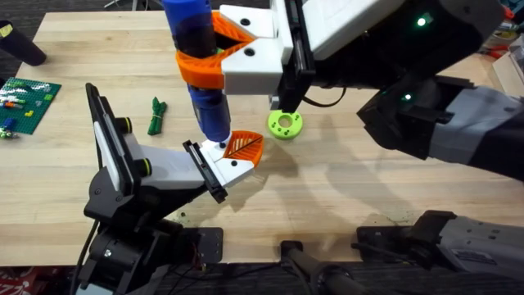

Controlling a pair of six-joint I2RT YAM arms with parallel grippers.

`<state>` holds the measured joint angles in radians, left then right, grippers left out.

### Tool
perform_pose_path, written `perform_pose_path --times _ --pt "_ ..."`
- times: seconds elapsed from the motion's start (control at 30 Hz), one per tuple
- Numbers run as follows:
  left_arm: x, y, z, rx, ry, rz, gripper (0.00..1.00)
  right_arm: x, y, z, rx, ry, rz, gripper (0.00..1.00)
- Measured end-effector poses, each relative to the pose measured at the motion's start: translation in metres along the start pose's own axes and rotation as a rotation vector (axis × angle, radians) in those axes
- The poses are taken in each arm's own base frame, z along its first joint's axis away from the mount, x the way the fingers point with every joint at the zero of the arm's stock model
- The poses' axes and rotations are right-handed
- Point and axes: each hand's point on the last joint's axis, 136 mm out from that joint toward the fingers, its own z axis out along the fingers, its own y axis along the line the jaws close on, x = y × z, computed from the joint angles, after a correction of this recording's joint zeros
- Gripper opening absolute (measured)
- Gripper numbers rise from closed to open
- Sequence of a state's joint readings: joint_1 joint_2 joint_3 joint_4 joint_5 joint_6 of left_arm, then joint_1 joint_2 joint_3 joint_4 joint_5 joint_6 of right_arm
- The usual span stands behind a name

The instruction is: Pick up the gripper from the table and insert it into the empty holder that is missing its gripper. Then pick up a screw, insert it into the mounting hole, and use the screwdriver to tighten it. Finally, clean up the table by picking up the vegetable and placing it into the bucket.

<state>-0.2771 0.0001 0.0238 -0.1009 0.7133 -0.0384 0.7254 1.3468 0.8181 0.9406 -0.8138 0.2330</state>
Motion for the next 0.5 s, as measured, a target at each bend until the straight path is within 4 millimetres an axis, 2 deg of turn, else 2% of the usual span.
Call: perform_pose_path --times 0.1,0.33,0.5 --pt "0.0 0.0 0.0 0.001 -0.001 -0.002 0.013 0.0 -0.001 0.0 0.005 0.0 0.004 0.037" --pt "-0.001 0.0 0.0 0.001 -0.002 -0.001 0.013 -0.019 0.007 -0.002 -0.018 -0.076 -0.074 0.037" --pt "-0.001 0.0 0.0 0.001 -0.002 -0.001 0.013 -0.021 0.007 -0.002 -0.021 -0.081 -0.046 0.037"
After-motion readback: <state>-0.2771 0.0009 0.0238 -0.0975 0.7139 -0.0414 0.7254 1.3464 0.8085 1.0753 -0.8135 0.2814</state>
